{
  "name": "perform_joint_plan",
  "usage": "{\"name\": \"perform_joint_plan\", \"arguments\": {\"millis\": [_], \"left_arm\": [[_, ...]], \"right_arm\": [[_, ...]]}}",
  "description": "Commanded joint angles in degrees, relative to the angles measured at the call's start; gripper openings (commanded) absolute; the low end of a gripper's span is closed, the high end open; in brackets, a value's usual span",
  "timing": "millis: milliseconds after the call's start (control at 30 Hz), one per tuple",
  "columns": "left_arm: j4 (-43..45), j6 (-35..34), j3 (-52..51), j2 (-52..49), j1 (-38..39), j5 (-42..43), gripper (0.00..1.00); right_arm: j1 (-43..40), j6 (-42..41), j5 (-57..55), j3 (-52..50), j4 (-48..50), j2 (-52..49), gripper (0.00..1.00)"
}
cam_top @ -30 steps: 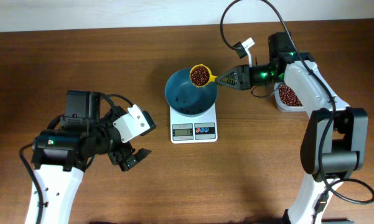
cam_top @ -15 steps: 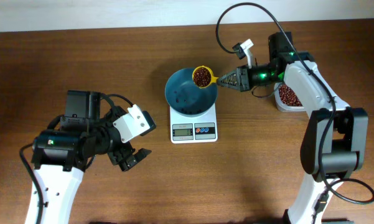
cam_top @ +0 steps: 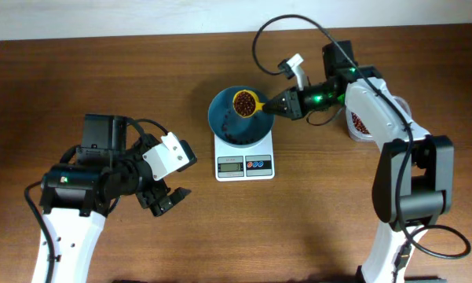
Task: Scoop item into bowl and weigh 50g on scale
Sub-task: 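Tilt the yellow scoop with the right gripper to pour beans into the bowl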
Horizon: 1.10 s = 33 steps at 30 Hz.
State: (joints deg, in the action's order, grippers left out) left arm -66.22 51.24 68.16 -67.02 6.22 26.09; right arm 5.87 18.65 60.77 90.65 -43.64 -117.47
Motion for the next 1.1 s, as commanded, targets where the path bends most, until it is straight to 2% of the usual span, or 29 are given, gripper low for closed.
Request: {"name": "perform_joint_plan", "arguments": {"millis": [0,367,533,900,1067], "left_arm": [[0.11,0.5,-0.09,0.42,-0.37,-0.02,0.99],[0.11,0.5,-0.09,0.42,-0.37,-0.02,0.99],[0.11,0.5,-0.07,0.42,-0.37,-0.02,0.99],[0.09,0.5,-0.07,0.39,-0.37,-0.02,0.99],[0.09,0.5,-0.07,0.42,-0.37,-0.02,0.99]], "right_arm": [[0.13,1.05,-2.45,1.18,0.2,-0.96,0.04],[0.13,1.03,-4.48,1.2,0.13,0.85,0.04],[0.13,1.03,-9.31,1.2,-0.52,3.37,0.04],[0.13,1.05,-9.75,2.27,-0.57,4.76,0.04],[0.42,1.07,-14.67,2.56,-1.05,7.82,0.04]]}}
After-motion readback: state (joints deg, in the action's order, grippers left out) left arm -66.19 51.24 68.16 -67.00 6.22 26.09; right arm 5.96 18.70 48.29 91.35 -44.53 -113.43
